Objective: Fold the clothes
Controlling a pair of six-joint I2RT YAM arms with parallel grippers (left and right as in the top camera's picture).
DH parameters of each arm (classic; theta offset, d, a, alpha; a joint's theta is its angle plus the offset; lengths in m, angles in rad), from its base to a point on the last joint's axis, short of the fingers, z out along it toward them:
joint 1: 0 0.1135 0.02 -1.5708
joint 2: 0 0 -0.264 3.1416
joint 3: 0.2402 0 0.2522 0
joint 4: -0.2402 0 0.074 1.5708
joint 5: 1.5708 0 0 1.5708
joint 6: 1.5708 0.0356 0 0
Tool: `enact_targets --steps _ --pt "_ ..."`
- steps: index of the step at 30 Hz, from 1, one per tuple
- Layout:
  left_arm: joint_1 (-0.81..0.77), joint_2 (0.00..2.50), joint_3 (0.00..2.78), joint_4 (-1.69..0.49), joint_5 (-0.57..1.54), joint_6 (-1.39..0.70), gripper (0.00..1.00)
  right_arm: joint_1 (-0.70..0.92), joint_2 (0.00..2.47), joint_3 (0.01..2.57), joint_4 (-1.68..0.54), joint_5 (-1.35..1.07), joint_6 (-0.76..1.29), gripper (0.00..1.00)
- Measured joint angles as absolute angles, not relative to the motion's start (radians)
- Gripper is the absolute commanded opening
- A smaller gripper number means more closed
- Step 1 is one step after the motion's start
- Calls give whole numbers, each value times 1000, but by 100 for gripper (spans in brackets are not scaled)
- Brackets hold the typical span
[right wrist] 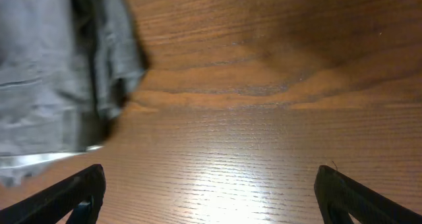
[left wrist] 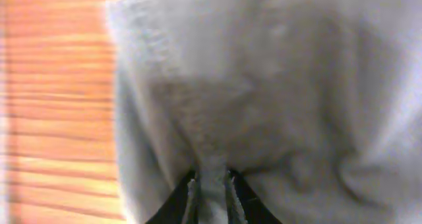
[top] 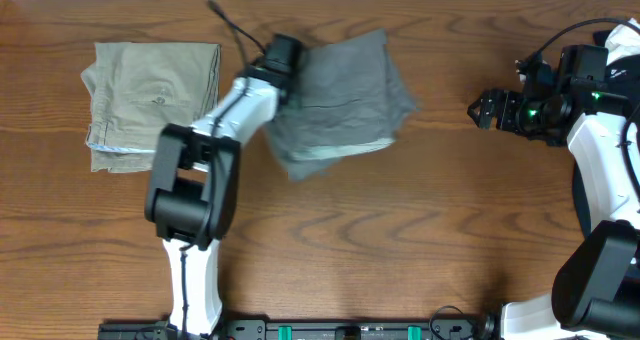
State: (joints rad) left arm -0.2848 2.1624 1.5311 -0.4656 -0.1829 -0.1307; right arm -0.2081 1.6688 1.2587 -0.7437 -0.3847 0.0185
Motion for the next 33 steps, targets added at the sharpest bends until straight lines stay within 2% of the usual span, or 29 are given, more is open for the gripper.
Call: enact_targets --steps 5,10,13,16,21,30,32,33 --pt "-246 2159 1581 -562 -181 -106 34 -208 1669 1259 -744 -385 19 99" --pt "-276 2059 1600 -665 -145 -154 36 -208 1669 1259 -744 -385 19 99" --pt "-284 1967 1617 -741 -89 -201 42 -208 1669 1259 -744 -385 19 99" --pt "-282 1928 1630 -793 -25 -253 44 -208 1669 1259 -744 -385 19 99" --pt "-282 1949 1578 -834 73 -331 44 -208 1669 1259 -744 -385 19 99" --pt "-282 2051 1490 -825 121 -401 44 -208 1669 1259 -744 -385 19 99" --pt "-282 2064 1488 -821 126 -408 41 -208 1669 1259 -744 -385 19 99" --pt "-282 2069 1488 -819 128 -412 31 -208 1669 1259 -744 -385 19 99"
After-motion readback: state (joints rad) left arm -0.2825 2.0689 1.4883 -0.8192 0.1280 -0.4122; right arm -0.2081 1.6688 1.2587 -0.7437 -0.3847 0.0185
